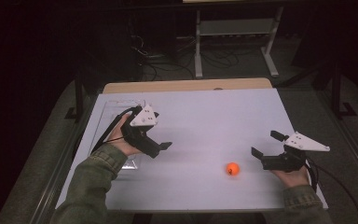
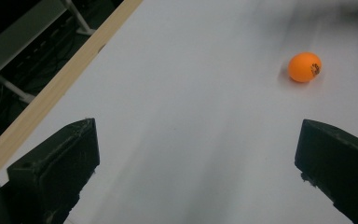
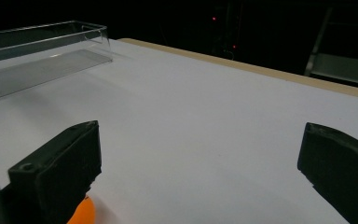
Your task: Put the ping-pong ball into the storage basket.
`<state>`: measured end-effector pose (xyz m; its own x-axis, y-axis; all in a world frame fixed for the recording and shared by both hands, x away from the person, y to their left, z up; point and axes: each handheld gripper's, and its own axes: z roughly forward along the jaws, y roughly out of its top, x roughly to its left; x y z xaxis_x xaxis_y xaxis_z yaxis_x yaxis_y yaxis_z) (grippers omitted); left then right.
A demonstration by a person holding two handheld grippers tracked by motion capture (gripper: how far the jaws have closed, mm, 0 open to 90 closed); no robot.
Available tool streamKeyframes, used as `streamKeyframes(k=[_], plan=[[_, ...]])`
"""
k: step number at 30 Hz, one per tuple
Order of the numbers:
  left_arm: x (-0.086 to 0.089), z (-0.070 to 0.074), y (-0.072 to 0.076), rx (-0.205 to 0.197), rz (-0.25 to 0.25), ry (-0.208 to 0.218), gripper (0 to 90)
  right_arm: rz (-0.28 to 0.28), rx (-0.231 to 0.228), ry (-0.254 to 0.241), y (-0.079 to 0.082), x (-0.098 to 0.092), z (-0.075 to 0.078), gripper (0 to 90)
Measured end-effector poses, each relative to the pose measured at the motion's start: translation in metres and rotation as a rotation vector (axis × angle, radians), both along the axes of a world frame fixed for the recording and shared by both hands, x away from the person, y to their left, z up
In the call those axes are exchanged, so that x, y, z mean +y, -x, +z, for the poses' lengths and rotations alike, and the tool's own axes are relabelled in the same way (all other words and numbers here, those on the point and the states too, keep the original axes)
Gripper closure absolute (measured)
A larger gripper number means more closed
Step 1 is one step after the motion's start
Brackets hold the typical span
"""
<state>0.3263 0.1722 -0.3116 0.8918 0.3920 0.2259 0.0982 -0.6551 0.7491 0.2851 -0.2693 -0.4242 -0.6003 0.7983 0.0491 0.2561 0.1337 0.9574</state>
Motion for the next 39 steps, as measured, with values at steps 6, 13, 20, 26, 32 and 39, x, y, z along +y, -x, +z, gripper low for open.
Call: streamKeyframes(k=[6, 13, 20, 26, 32, 39], plan=[[-0.007, -0.001, 0.001, 0.01, -0.021, -0.001, 0.0, 0.001, 0.0, 0.001, 0.0, 0.0, 0.0, 0.0], [-0.014, -0.003, 0.001, 0.013, -0.035, -0.006, 0.0, 0.004, 0.004, 0.0, 0.0, 0.001, 0.0, 0.0], [-0.019, -0.004, 0.0, 0.015, -0.044, -0.003, 0.0, 0.006, 0.004, 0.001, 0.0, 0.001, 0.0, 0.0], [-0.024, -0.004, 0.0, 0.018, -0.054, -0.007, 0.0, 0.007, 0.007, 0.002, 0.0, 0.001, 0.0, 0.0], [-0.029, -0.006, -0.002, 0.023, -0.065, -0.02, 0.0, 0.007, 0.007, 0.003, 0.0, 0.001, 0.0, 0.0], [-0.037, -0.009, -0.003, 0.032, -0.074, -0.023, 0.0, 0.01, 0.007, 0.004, 0.0, 0.001, -0.001, 0.0]])
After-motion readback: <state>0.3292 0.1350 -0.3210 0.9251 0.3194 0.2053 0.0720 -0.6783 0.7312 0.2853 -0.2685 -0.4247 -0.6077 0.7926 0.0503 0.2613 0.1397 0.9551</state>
